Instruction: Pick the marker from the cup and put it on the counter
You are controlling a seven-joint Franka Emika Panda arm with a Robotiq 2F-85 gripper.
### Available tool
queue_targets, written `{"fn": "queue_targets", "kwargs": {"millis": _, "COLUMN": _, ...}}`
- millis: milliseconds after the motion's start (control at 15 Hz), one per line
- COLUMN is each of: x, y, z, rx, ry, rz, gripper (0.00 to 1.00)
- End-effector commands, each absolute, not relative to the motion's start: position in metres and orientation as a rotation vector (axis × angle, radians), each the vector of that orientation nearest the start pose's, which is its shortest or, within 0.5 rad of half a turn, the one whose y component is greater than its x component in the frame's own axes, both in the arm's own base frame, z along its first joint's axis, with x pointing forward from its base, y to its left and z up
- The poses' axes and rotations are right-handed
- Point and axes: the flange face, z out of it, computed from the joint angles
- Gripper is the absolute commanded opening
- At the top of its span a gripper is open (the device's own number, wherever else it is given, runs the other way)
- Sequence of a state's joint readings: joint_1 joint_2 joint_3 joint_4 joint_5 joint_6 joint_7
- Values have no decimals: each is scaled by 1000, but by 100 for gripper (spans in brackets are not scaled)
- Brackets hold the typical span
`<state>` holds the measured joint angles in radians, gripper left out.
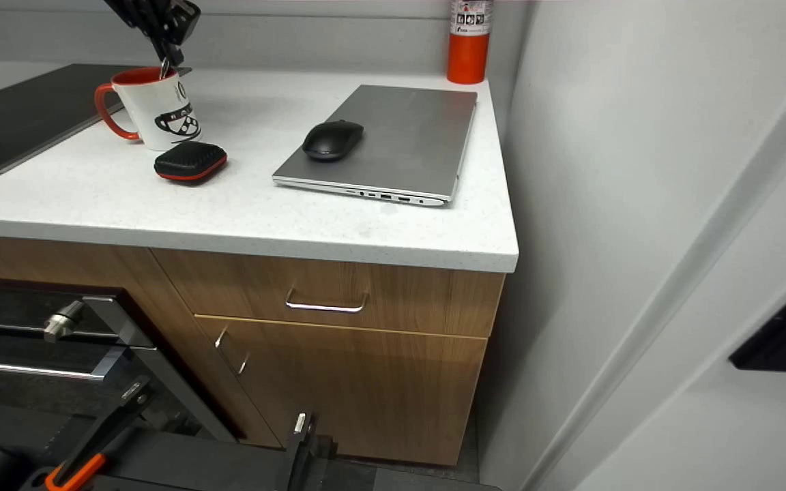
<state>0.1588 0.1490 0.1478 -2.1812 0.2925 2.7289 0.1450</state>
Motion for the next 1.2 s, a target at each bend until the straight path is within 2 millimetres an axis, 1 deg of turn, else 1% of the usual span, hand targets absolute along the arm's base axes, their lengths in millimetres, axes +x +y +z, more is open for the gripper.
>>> {"fn": "queue_targets", "kwargs": {"millis": 0, "x": 568, "y": 161, "z": 367, "rx": -2790, "ry": 174, "rz": -522, "gripper": 3}}
{"fn": "queue_targets", "kwargs": {"millis": 133, "x": 562, "y": 162, "z": 374, "rx": -2777, "ry": 168, "rz": -525, "gripper": 3}}
{"fn": "queue_targets", "kwargs": {"millis": 267, "x": 551, "y": 162, "z": 388, "rx": -2762, "ry": 159, "rz": -545, "gripper": 3}}
{"fn": "queue_targets", "kwargs": {"millis": 400, "x": 539, "y": 158, "z": 407, "rx": -2758, "ry": 148, "rz": -598, "gripper": 3}}
{"fn": "queue_targets", "kwargs": {"millis": 533, "x": 532, "y": 150, "z": 423, "rx": -2746, "ry": 167, "rz": -647, "gripper": 3}}
{"fn": "queue_targets", "kwargs": {"millis": 733, "x": 519, "y": 134, "z": 442, "rx": -2725, "ry": 201, "rz": -695, "gripper": 3}}
{"fn": "queue_targets", "kwargs": {"millis": 1000, "x": 490, "y": 114, "z": 477, "rx": -2641, "ry": 264, "rz": -778, "gripper": 3}}
{"fn": "queue_targets", "kwargs": {"millis": 1133, "x": 482, "y": 101, "z": 489, "rx": -2631, "ry": 296, "rz": -827, "gripper": 3}}
